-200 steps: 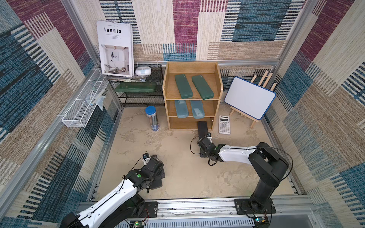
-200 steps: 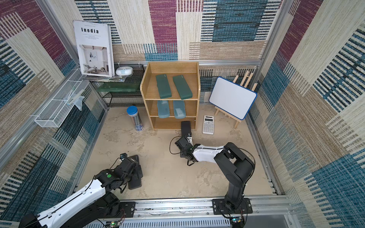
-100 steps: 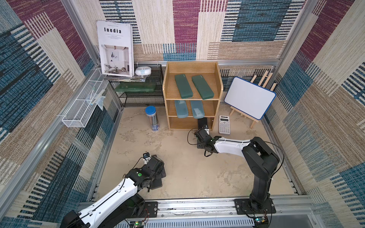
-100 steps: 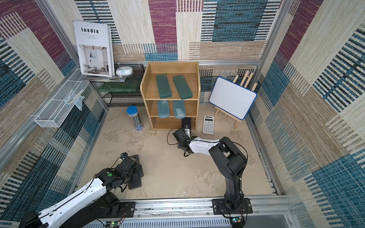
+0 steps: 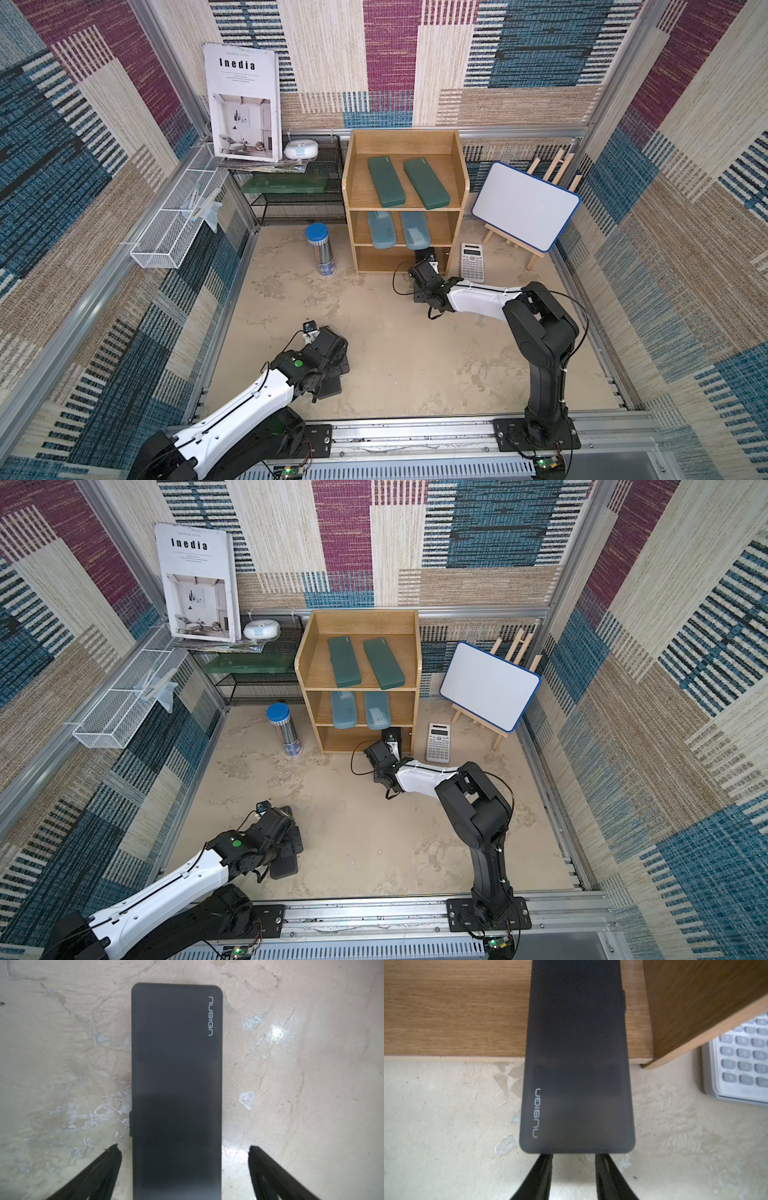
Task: Place the pencil cases on the shelf according to color
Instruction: Place the pencil case on the shelf.
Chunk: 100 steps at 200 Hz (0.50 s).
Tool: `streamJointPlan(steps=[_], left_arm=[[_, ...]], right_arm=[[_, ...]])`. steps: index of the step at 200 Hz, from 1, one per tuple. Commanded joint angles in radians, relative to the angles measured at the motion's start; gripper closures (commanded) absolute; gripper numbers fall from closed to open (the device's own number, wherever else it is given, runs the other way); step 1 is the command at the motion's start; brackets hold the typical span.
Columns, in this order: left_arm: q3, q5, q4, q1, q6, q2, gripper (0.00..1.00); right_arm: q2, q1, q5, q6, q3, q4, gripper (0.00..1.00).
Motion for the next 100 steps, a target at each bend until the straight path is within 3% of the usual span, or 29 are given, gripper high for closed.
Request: streamJointPlan(steps=[1, 45, 100], left_arm=[[0.008, -0.030, -0.015, 0.001, -0.018, 0.005, 0.01], [0.021, -0.050, -0.036, 0.003, -0.043, 0.041, 0.01], [-0.002, 0.051, 0.075, 0.004, -0.057, 0.087, 0.01]], right_arm=[[-0.028, 0.001, 0.011, -0.011, -0.001, -0.007, 0.61], [-0.165, 0.001, -0.006, -0.017, -0.062, -0.022, 0.57], [-0.359, 0.027, -0.081, -0.020, -0.242, 0.007, 0.44]])
